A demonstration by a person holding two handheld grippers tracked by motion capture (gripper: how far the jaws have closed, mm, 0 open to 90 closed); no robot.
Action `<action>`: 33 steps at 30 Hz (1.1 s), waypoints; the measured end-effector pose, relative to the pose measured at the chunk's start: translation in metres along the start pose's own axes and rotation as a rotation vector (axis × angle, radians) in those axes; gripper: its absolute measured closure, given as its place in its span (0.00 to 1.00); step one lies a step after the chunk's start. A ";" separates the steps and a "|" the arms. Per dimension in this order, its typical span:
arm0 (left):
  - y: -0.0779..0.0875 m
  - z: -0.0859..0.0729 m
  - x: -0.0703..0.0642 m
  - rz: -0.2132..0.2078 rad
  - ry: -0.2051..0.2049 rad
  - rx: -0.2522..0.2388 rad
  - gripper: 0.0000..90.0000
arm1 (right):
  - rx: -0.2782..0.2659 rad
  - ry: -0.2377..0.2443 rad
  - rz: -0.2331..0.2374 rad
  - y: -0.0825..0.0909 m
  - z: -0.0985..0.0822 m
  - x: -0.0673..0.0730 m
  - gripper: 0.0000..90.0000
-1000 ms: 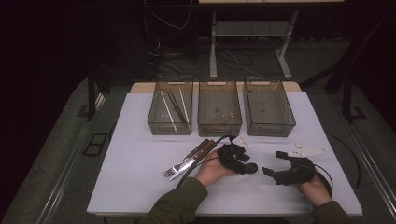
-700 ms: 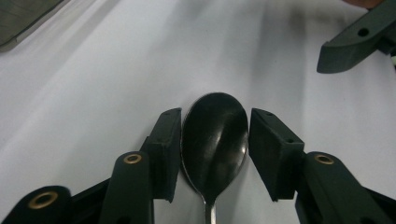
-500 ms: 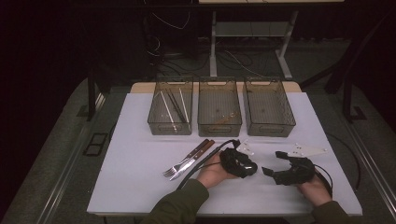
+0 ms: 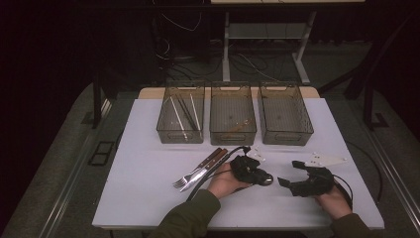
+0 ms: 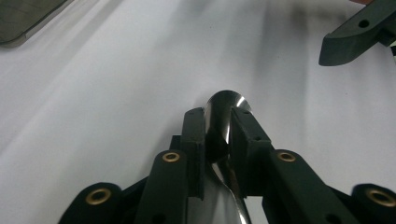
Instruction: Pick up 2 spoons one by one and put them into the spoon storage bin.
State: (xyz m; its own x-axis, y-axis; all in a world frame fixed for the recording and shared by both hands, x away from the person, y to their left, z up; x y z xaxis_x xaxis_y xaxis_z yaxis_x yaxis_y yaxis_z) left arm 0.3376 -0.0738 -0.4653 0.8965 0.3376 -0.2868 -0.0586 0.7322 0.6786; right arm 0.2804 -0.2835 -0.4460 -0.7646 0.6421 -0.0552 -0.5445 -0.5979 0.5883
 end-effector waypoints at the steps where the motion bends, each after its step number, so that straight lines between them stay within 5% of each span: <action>1: 0.001 0.000 0.000 -0.009 0.009 -0.008 0.88 | 0.000 0.000 0.000 0.000 0.000 0.000 0.16; 7: 0.006 0.001 0.001 -0.074 0.046 -0.031 0.97 | 0.000 0.001 0.000 0.000 0.000 0.000 0.16; 20: 0.011 0.002 0.003 -0.076 0.056 -0.041 0.99 | -0.005 0.000 -0.002 0.000 0.000 -0.001 0.16; 33: 0.043 0.005 0.014 -0.018 0.124 -0.108 0.98 | -0.006 -0.001 0.001 0.000 0.000 0.000 0.16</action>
State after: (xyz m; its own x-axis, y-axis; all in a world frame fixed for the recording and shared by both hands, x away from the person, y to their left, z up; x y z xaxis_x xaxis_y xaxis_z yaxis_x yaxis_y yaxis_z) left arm 0.3500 -0.0406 -0.4363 0.8374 0.3889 -0.3841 -0.0956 0.7961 0.5976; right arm 0.2800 -0.2836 -0.4458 -0.7647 0.6422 -0.0534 -0.5456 -0.6012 0.5839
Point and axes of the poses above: each handheld gripper's, and its own axes: y roughly backward along the jaws, z roughly out of its top, x roughly to its left, the point moved 2 cm from there along -y, roughly forward along the jaws, and after that the axes turned 12 degrees about y, right-handed, at the moved point
